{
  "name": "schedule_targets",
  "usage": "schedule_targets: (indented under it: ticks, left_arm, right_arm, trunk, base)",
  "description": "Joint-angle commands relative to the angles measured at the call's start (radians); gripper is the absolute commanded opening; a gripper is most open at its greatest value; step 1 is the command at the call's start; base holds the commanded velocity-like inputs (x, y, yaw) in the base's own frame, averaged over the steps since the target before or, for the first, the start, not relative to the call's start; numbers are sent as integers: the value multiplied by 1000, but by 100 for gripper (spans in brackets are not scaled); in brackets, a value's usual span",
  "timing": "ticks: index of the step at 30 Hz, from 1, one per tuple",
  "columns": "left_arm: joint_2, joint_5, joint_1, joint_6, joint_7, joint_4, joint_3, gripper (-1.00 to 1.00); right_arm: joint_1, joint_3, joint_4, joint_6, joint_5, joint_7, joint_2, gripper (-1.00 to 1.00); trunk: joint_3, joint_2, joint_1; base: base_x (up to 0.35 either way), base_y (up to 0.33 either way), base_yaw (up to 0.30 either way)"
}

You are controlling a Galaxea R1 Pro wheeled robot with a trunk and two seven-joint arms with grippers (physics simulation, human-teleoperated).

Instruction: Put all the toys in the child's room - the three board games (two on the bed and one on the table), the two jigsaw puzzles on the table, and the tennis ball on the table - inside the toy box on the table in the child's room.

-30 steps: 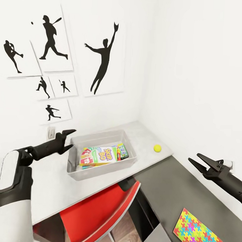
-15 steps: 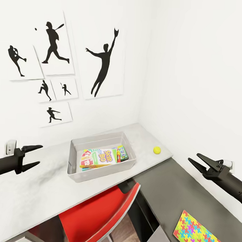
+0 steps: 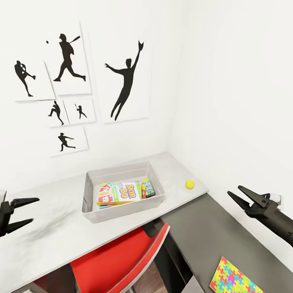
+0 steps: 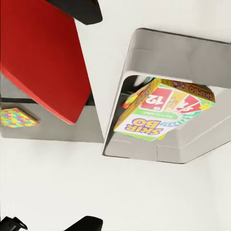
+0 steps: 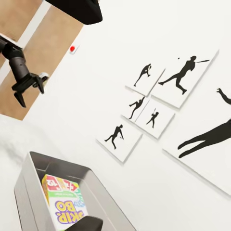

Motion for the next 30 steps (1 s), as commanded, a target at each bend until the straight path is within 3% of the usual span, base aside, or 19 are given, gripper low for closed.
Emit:
schedule_targets:
  ticks: [1, 3, 4, 7, 11, 14, 18, 22, 23, 26, 27, 30]
  left_arm:
    - [4, -6, 2, 3, 7, 0, -4, 100]
    - [8, -45, 5, 3, 1, 1, -16, 100]
    - [10, -95, 7, 3, -2, 1, -27, 100]
    - [11, -169, 8, 3, -7, 1, -33, 100]
    - [11, -248, 9, 2, -8, 2, -30, 100]
    - [9, -281, 9, -4, -8, 4, -29, 100]
    - [8, -379, 8, -22, -7, 7, -26, 100]
    - [6, -506, 8, -93, -7, 12, -29, 100]
    - [4, -577, 8, -145, -7, 13, -36, 100]
    - [-3, -684, 8, -219, -9, 14, -55, 100]
    - [-12, -745, 8, -254, -11, 13, -74, 100]
    - [-27, -810, 8, -287, -21, 10, -104, 100]
  right_arm:
    - [-1, -1, 0, 4, 2, 4, 1, 100]
    - [-1, -1, 0, 3, 2, 4, 1, 100]
    - [-1, -1, 0, 2, 3, 4, 2, 100]
    - [-1, -1, 0, 0, 3, 4, 3, 100]
    - [-1, -1, 0, -2, 4, 4, 4, 100]
    - [-1, -1, 0, -3, 5, 4, 4, 100]
    - [-1, 0, 0, -5, 5, 4, 5, 100]
    - [-1, 1, 0, -6, 5, 4, 6, 100]
    - [-1, 1, 0, -6, 5, 4, 6, 100]
    - [-1, 1, 0, -7, 5, 4, 6, 100]
    - [-1, 1, 0, -7, 5, 4, 6, 100]
    - [-1, 1, 0, -7, 5, 4, 6, 100]
  trunk:
    - [0, -2, 1]
    - [3, -2, 1]
    - [4, -2, 1]
    - [9, -2, 1]
    - [15, -2, 1]
    - [20, -2, 1]
    - [27, -2, 1]
    - [33, -2, 1]
    - [35, -2, 1]
    - [40, -2, 1]
    - [41, -2, 1]
    - [46, -2, 1]
  base:
    - [0, 0, 0]
    - [0, 0, 0]
    - [0, 0, 0]
    - [0, 0, 0]
    - [0, 0, 0]
    - [0, 0, 0]
    - [0, 0, 0]
    - [0, 0, 0]
    - [0, 0, 0]
    - [0, 0, 0]
    - [0, 0, 0]
    - [0, 0, 0]
